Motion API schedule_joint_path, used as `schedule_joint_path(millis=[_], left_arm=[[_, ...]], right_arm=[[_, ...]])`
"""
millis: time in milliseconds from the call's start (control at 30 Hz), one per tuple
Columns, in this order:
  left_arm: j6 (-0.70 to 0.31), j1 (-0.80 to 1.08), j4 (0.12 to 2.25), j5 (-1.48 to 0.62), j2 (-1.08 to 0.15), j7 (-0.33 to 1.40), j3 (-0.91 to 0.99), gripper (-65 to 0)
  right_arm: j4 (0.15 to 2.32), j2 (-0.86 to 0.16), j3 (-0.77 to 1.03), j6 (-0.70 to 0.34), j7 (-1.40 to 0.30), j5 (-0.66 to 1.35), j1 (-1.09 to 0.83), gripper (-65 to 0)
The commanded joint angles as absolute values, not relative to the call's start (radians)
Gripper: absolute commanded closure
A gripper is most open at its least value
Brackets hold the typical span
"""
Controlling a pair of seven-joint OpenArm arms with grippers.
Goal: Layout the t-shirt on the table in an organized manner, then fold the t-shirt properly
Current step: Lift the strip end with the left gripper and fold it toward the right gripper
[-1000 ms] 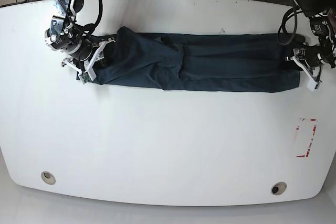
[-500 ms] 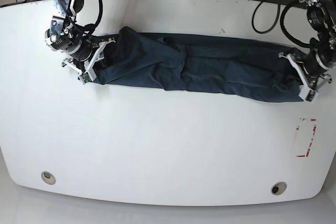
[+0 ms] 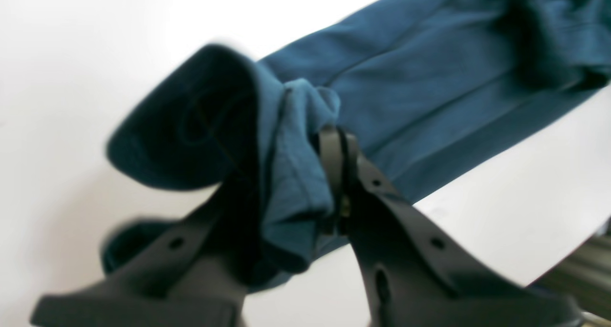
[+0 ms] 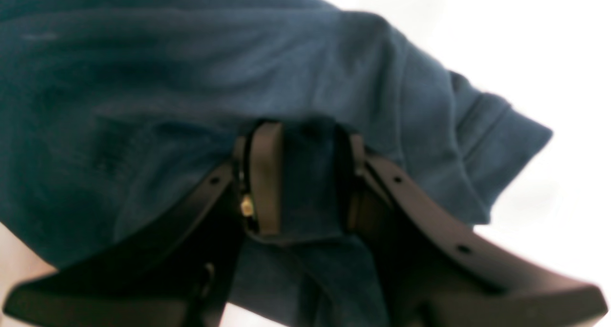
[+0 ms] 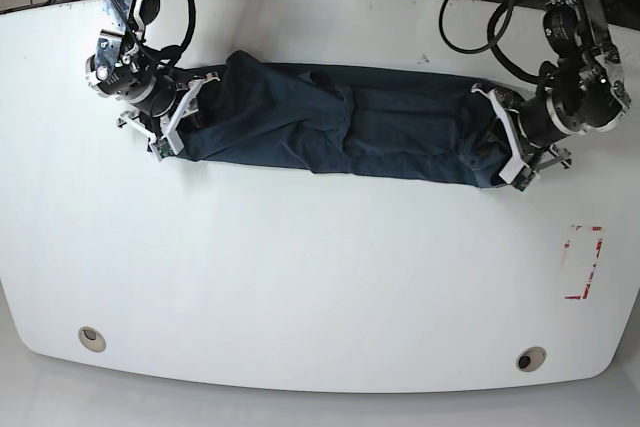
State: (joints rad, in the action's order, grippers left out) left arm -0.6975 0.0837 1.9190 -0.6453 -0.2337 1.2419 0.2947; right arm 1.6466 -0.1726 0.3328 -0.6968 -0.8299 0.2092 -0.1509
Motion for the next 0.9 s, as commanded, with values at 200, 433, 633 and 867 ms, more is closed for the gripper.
schedule_joint_path(millis=[200,433,633,867], left_arm=[[-0.698,0.022,1.937,-0.657,-0.162,1.219,0.194,-5.4],[-0.698,-0.002,1.934,-0.656,-0.108,1.219,0.124,-5.6],[-0.698,-0.007,1.933,-0.654,-0.087,1.219,0.101,-5.7],[-0.698,-0.008,1.933,-0.601,-0.067,1.219,0.079,-6.3]], right_arm=[[1.666,-0.183,0.337,-0.698,-0.808,0.223,-0.14,-16.6],[1.666,-0.183,0.337,-0.698,-0.808,0.225,-0.14,-16.6],[1.666,-0.183,0.335,-0.698,-0.808,0.228,-0.139,-16.6],[1.666,-0.183,0.335,-0.698,-0.808,0.228,-0.139,-16.6]])
